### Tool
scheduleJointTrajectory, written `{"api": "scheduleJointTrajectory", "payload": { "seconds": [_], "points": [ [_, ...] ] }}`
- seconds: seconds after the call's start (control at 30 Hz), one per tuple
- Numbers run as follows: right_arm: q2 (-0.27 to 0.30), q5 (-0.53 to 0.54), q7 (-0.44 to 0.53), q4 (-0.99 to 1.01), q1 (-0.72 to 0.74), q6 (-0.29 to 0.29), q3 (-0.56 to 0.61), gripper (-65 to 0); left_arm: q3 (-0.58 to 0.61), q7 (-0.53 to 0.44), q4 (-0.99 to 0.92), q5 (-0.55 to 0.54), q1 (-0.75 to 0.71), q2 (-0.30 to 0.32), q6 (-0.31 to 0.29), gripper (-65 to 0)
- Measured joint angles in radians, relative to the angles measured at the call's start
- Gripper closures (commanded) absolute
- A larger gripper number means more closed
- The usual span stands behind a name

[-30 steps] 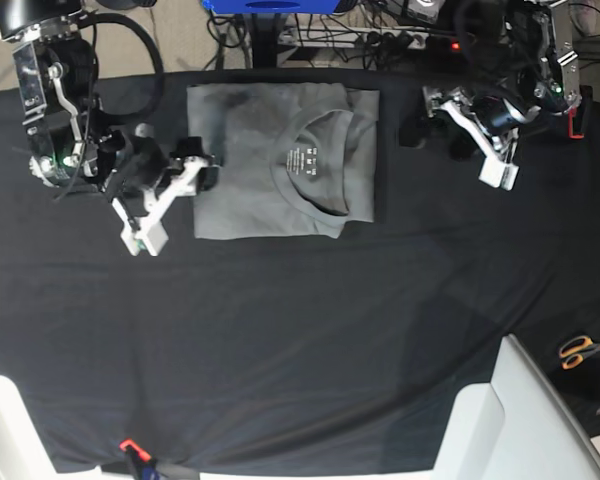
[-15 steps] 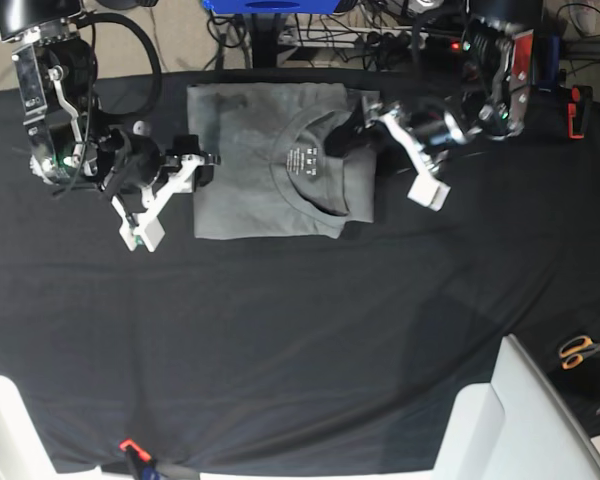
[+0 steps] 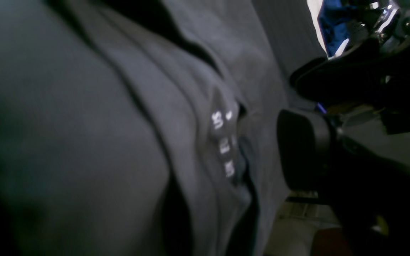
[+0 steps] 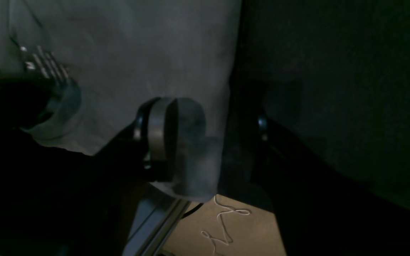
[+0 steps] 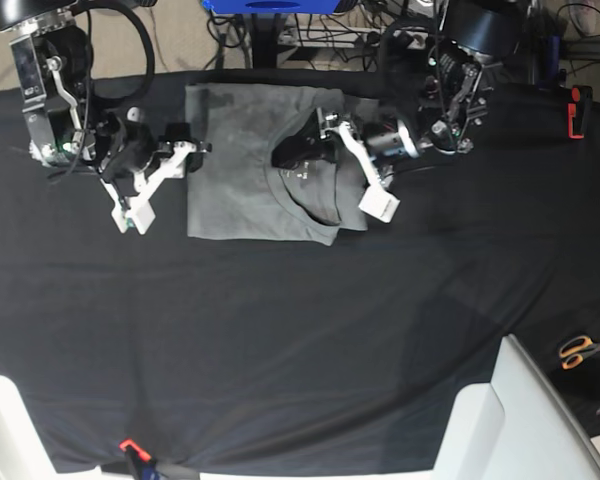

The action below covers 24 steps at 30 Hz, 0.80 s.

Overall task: Fold the T-shirt properly
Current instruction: 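Grasp the folded shirt's collar end with the left gripper and lift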

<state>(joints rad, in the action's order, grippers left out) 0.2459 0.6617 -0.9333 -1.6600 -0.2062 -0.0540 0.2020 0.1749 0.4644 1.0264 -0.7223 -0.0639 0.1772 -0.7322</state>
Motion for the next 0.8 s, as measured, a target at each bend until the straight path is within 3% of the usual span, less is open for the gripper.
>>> {"api": "scheduleJointTrajectory", "payload": {
  "seconds": [0.07, 0.17, 0.2, 0.37, 0.53, 0.67, 0.8],
  "points": [
    [0.000, 0.004, 0.026, 0.003, 0.000, 0.000, 0.000, -26.4, 0.002, 0.019, -0.003, 0.013, 0.000, -0.002, 0.010, -32.9],
    [0.003, 0.003, 0.051, 0.006, -0.009, 0.000, 0.000, -26.4, 0.004, 0.043, -0.009, 0.046, -0.005, -0.002, 0.021, -4.8],
    [0.002, 0.003, 0.056, 0.006, -0.015, 0.000, 0.000, -26.4, 0.004, 0.051, -0.008, 0.056, -0.004, -0.002, 0.021, 0.0],
    [0.014, 0.014, 0.164, 0.003, -0.071, 0.003, -0.088, -26.4, 0.014, 0.064, -0.005, 0.047, 0.008, 0.003, 0.021, 0.0],
    [-0.011, 0.008, 0.205, 0.000, -0.119, -0.005, -0.234, -26.4, 0.026, 0.223, 0.035, 0.039, 0.054, 0.043, 0.024, 0.0],
    [-0.012, 0.011, 0.208, 0.000, -0.118, -0.004, -0.251, -26.4, 0.031, 0.344, 0.099, 0.062, 0.100, 0.117, 0.026, 0.0],
    [-0.013, 0.011, 0.208, 0.000, -0.117, -0.004, -0.251, -26.4, 0.232, 0.412, 0.102, 0.176, 0.263, 0.157, 0.029, 0.0]
  ]
}}
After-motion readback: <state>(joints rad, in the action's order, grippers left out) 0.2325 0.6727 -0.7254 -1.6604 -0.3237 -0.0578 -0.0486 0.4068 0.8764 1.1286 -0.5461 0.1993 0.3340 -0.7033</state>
